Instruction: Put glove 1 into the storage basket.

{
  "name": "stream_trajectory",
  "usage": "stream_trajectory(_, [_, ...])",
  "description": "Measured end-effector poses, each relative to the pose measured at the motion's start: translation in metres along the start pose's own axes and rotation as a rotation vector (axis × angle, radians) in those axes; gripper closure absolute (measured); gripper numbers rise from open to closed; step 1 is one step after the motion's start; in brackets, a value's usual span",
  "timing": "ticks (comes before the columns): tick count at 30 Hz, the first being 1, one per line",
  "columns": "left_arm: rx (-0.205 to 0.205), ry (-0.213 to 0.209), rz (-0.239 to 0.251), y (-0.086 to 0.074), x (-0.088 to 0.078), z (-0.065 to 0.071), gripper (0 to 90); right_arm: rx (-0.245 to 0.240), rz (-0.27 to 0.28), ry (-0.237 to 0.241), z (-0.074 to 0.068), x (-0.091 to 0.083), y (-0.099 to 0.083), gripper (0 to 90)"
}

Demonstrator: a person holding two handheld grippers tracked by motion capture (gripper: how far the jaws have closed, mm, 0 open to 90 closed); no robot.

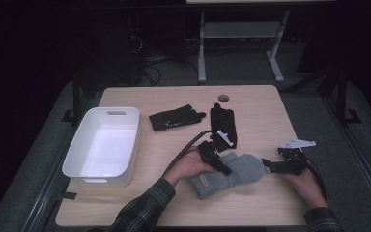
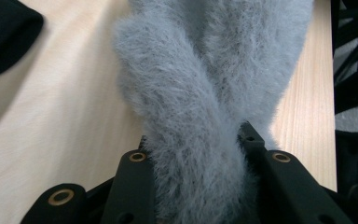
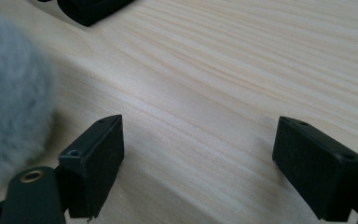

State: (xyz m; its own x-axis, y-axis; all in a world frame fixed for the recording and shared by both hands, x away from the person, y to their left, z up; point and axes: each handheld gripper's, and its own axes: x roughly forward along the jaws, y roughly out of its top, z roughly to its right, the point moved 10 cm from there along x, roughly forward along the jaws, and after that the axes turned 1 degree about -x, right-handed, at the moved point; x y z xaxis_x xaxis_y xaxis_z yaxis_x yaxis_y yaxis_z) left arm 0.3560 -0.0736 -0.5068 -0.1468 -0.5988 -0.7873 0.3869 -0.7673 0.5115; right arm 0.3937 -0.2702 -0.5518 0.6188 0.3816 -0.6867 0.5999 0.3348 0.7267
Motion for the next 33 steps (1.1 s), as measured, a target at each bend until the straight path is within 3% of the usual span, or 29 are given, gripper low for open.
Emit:
stream_trajectory(27, [-0.084,0.114,0.157,-0.004,-0.123,-0.016,65.8,0.001,0.0,-0.003,0.0,0.0,0.0,15.9])
stream_trajectory(33, [-0.104,0.161,0.163,-0.009,-0.151,-0.022,65.8,0.002,0.0,-0.003,0.0,0.0,0.0,15.9])
